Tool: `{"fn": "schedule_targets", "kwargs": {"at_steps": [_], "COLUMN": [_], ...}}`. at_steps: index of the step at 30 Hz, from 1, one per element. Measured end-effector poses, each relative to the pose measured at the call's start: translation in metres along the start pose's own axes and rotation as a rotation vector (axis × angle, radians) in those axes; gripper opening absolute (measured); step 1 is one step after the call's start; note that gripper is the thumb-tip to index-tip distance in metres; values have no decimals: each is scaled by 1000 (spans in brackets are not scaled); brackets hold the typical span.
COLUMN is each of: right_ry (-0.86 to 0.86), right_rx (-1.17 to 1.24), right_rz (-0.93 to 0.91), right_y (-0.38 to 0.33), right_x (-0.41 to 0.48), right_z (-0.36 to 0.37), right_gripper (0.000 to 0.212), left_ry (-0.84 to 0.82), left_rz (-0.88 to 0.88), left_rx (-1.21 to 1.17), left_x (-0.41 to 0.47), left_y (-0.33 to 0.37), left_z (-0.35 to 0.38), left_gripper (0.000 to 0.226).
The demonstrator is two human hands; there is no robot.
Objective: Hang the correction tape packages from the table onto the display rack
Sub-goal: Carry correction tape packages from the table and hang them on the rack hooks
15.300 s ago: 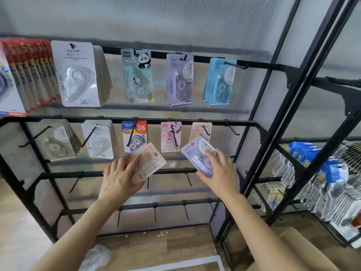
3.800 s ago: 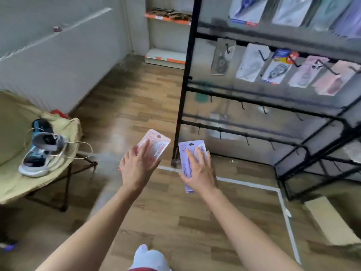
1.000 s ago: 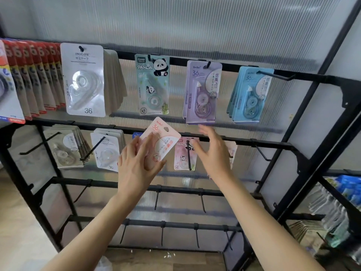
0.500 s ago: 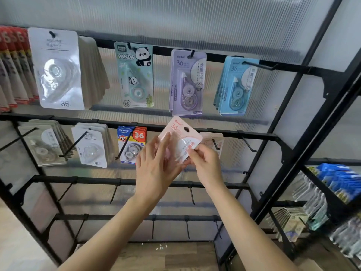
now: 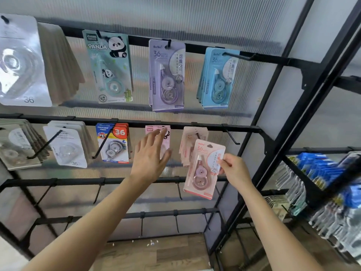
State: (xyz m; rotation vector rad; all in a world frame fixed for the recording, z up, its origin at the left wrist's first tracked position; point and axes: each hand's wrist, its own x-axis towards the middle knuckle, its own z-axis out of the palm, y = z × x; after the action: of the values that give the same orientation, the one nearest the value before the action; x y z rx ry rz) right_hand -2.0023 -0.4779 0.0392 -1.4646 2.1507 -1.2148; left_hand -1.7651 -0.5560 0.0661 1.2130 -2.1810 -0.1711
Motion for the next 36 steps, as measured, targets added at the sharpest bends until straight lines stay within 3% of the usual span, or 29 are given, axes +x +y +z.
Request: {"fn": "schedule_targets", "kwargs": {"at_steps": [5, 9, 23, 32, 36], "right_ry": [-58, -89, -80, 45, 101], "right_rx": [-35, -87, -187, -175, -99], "right_rz": [16, 4, 18, 43, 89], "right_y": [5, 3, -4, -9, -9], "right_x": [12, 25, 71, 85, 71], "right_z": [5, 8, 26, 49, 45], "right_gripper": [17, 16, 18, 15, 35], "left_ry": [-113, -83, -52, -79, -84], "left_rz": [-2, 38, -16, -48, -43], "left_rx": [232, 314, 280, 313, 319], "left_x": [18, 19, 16, 17, 18], "left_y": [6, 4, -3, -6, -7], "left_z": [15, 18, 29, 32, 30], "left_gripper": [56, 50, 45, 46, 48]}}
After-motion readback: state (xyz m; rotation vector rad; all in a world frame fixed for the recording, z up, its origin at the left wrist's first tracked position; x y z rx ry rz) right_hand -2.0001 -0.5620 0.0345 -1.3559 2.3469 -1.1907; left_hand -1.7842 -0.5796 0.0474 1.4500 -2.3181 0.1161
